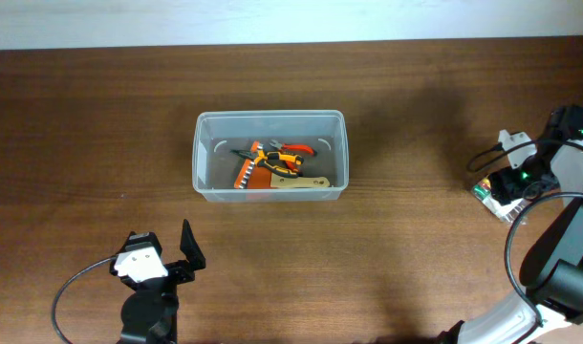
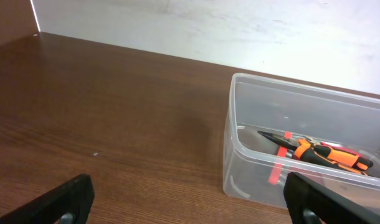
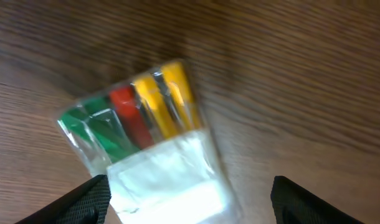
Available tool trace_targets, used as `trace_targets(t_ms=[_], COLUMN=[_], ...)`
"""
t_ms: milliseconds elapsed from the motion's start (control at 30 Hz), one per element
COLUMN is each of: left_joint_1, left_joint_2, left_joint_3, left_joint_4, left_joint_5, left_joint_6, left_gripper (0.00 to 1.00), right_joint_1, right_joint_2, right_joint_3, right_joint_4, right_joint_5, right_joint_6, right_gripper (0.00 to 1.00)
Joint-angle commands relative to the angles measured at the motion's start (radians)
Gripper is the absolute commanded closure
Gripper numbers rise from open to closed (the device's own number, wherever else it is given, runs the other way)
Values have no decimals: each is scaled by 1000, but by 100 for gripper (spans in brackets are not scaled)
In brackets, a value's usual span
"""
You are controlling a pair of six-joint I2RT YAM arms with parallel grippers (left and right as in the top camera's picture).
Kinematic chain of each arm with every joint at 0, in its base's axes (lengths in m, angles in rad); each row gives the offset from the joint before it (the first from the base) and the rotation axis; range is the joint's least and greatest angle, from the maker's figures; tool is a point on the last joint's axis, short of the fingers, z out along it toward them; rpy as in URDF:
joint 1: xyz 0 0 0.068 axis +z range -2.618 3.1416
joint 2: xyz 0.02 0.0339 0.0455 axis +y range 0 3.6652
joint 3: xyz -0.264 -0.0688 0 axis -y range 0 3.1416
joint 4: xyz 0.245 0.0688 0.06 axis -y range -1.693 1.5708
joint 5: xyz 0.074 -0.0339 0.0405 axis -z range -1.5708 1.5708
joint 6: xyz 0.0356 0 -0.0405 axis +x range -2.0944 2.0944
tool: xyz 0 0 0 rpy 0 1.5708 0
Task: Pack container
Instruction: 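Move the right gripper to the marker package and grasp it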
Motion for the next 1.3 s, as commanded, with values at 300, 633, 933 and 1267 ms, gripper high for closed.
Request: trace_targets(t_ms=[300,633,933,1267], left_joint_1=[-4,-4,-4,-4], left_joint_2=[-6,-6,-6,-6], left_joint_3=[-3,-3,-3,-3], left_joint_4=[-2,-2,-2,-2], left_joint_5=[-3,-3,-3,-3], left_joint_6=[9,9,9,9], left_gripper=[1,1,1,1], right_joint_1=[-3,-3,-2,102], right_joint_2=[82,114,114,101], right_joint_3=[-10,-12,0,196], right_joint_4=[-4,-2,3,-97], right_joint_5=[-126,-164,-208,-212], right_joint_6=[-62,-48,31,138], right_gripper=[16,21,68,69])
